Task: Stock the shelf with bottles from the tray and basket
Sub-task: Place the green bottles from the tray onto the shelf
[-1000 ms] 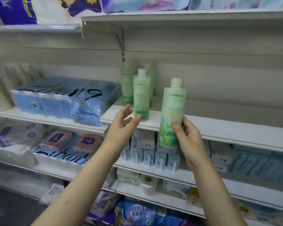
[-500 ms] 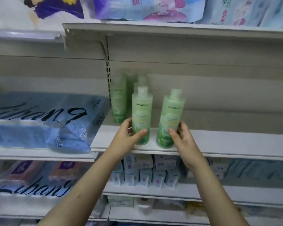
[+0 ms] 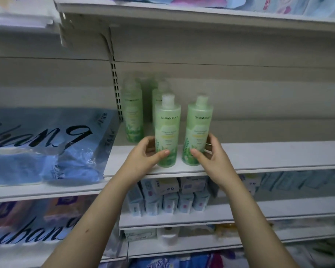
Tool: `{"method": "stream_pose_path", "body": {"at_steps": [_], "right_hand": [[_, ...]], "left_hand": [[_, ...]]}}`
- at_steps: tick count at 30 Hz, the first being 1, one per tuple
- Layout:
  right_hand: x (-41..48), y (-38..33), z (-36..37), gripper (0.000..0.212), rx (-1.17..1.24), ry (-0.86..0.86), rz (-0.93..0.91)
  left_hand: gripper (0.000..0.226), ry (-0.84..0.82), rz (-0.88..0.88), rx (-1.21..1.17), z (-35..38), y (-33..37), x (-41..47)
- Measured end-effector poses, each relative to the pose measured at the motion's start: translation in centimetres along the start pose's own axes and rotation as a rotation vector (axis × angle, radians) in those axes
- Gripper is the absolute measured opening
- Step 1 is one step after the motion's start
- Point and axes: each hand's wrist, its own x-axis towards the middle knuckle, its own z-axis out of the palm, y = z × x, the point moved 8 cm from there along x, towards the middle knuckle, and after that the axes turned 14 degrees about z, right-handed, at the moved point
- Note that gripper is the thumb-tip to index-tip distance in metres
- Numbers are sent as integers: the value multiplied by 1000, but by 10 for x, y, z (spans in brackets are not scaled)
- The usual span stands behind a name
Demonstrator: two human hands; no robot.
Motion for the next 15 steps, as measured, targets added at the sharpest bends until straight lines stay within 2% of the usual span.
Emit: {"method": "stream_pose_path", "body": {"at_steps": [6, 12, 15], "right_hand": [[19, -13, 1, 56, -105, 27, -6], [65, -20, 9, 52, -166, 35, 27], [92, -18, 12, 51, -166, 42, 48]], "left_hand": [[62, 0, -28, -44, -1, -1, 1], [42, 12, -42, -49, -2, -2, 2], [43, 24, -36, -46, -2, 0, 2]]}}
